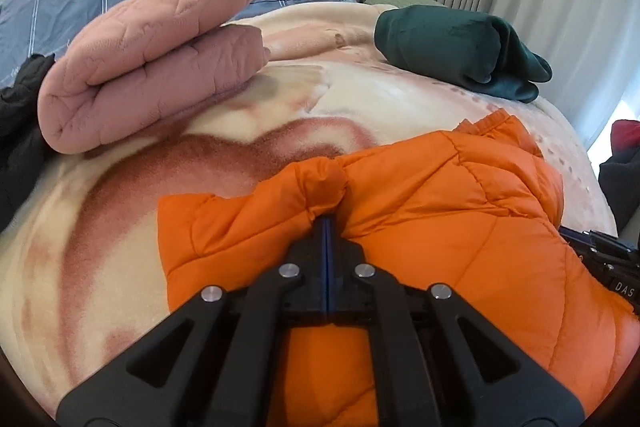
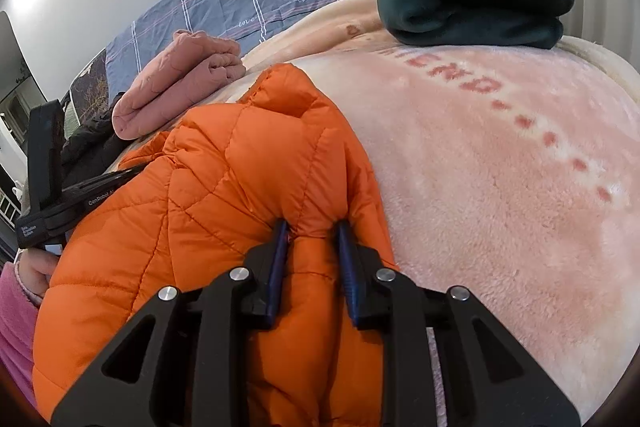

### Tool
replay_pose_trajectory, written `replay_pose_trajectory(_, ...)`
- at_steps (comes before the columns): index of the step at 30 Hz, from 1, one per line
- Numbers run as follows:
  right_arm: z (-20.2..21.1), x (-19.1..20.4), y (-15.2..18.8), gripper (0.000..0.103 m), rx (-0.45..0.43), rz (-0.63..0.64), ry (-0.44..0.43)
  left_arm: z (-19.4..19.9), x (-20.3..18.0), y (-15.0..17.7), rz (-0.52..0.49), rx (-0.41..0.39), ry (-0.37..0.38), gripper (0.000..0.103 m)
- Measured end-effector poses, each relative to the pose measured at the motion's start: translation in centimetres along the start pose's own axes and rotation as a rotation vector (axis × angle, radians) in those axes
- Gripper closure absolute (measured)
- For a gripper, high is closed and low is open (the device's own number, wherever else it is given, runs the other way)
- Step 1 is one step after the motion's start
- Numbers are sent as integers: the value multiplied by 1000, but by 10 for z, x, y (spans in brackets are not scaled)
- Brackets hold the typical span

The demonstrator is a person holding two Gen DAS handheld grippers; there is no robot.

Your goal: Fold large clothes

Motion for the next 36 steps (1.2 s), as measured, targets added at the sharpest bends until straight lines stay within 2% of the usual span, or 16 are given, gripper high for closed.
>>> replay_pose_trajectory(4,2,2,1,79,-4,0,9,22,-4,-10,11,11,-8,101)
replay_pose_trajectory(6,2,2,1,79,-2,0,10,37,-5,-18,6,-10,4,101)
replay_pose_trajectory(8,2,3,1,78,-3,-1,11,45,-3,-25,6,-27,-19,99)
replay_pose_trajectory(10,2,4,1,78,-4,-4,7,35,8,-25,37,11,-49,100)
replay_pose_trajectory(12,1,4,0,78,-5,-7,3,16,17,-15,64,45,6,101)
replay_pose_trajectory(15,0,4,-1,77,-5,-8,1,4,16,-3,64,18,-23,101)
replay_pose_trajectory(22,1,3,0,77,-12,-2,5,1,12,1,54,31,-73,101)
replay_pose_trajectory(25,2,3,1,77,-17,-3,9,12,6,-8,59,62,-105,101)
replay_pose_trajectory(27,2,3,1,77,-20,-4,7,29,-10,-24,39,38,-71,102)
replay_pose_trajectory(29,2,4,1,77,-21,-4,7,49,-34,-41,-7,-17,8,102)
replay_pose_trajectory(32,2,4,2,76,-22,-6,3,68,-94,-70,-133,-69,113,99)
replay_pose_trajectory(34,2,3,2,76,-24,-11,-5,50,-123,-76,-216,-28,100,94)
replay_pose_trajectory(35,2,3,2,76,-24,-14,-9,32,-134,-74,-252,23,85,93)
replay_pose_trajectory(36,2,3,2,76,-25,-23,-15,-2,-141,-64,-284,124,61,92)
Point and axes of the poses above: each gripper's, at about its wrist camera, not at the fingertips, and z roughly against the way its jaws point, x to its left, y to its underside, the point moved 5 cm from there along -z, roughly the way its jaws point, and after that the axes turned 7 degrees about x, right-handed, at the moved point
